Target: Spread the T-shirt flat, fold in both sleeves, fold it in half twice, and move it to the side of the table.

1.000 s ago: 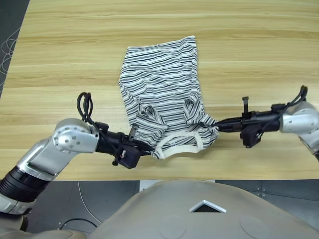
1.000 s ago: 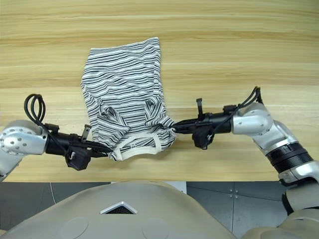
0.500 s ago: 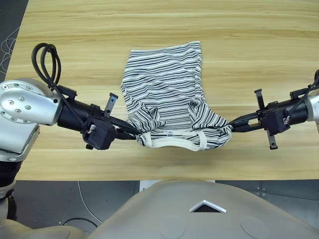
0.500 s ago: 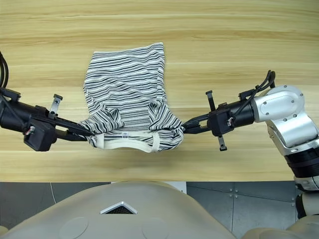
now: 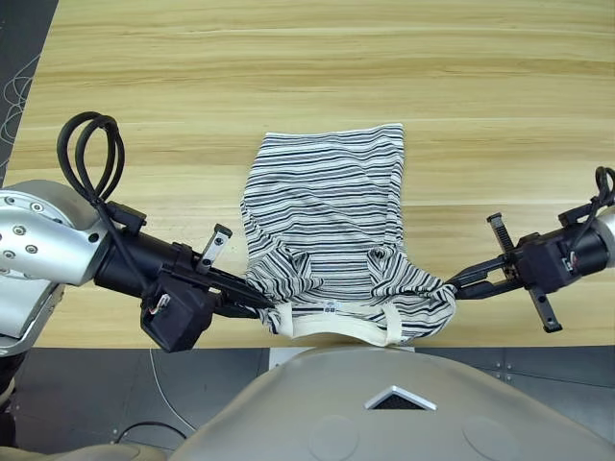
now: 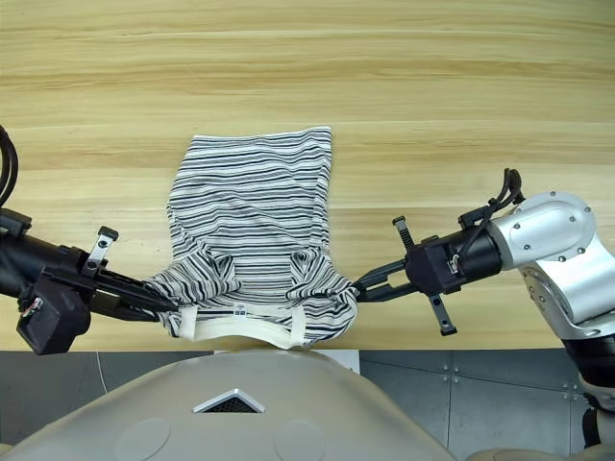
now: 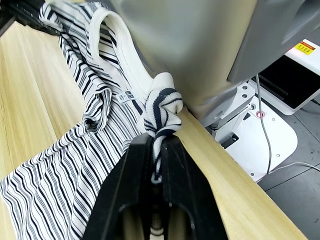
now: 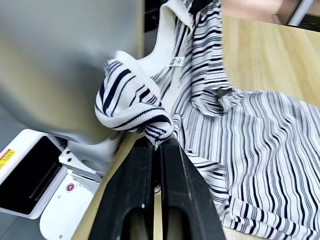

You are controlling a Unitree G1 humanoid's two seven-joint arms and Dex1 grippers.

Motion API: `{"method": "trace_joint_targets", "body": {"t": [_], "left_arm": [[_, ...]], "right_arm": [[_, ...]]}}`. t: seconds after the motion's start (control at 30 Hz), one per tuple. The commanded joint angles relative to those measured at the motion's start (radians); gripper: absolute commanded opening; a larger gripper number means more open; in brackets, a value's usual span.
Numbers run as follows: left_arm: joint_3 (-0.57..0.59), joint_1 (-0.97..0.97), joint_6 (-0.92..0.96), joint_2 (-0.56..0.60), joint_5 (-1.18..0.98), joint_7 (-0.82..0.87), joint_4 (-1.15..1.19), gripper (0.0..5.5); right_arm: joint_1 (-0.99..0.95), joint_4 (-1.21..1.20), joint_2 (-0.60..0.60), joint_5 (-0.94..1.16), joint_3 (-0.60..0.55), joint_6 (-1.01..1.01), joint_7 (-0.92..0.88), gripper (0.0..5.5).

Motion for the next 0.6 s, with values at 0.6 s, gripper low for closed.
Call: {"method": "trace_joint_targets", "body": {"t": [0.6], "left_arm": [[-0.214,-0.527,-0.001,-0.331,0.377,0.187,0.691,0.10]], "right_arm": [[-0.497,0.655,0.491,-0.478,0.066,-0.328,-0.242,0.10]]}}
